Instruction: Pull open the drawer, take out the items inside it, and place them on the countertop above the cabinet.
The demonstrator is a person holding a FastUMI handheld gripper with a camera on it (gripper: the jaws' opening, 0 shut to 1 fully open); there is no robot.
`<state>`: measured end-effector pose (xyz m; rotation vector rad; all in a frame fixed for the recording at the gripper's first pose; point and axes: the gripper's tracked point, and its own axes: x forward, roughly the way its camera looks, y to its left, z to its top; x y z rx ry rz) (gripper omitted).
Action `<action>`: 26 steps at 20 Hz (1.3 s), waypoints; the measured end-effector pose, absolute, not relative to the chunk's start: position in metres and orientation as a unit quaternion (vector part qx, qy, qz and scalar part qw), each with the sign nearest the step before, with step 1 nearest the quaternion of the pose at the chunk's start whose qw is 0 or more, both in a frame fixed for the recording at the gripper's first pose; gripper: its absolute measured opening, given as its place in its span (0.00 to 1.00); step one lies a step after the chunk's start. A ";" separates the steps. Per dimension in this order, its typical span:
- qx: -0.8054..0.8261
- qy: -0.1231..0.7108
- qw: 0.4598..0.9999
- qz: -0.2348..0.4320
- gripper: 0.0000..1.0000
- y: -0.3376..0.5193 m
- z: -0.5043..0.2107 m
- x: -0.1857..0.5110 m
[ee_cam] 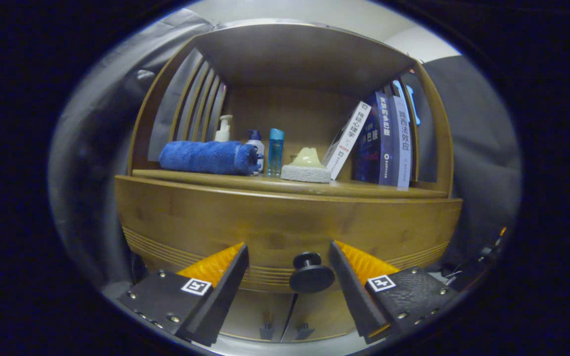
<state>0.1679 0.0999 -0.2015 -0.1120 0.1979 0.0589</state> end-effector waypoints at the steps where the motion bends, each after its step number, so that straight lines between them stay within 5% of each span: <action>1: -0.050 0.098 0.994 0.029 0.99 0.099 -0.203 0.172; 11: -0.035 0.077 0.996 0.036 0.98 0.100 -0.172 0.169; 21: -0.062 0.042 0.997 0.007 0.98 0.095 -0.059 0.107; 26: -0.044 0.055 0.996 0.046 0.98 0.108 -0.001 0.060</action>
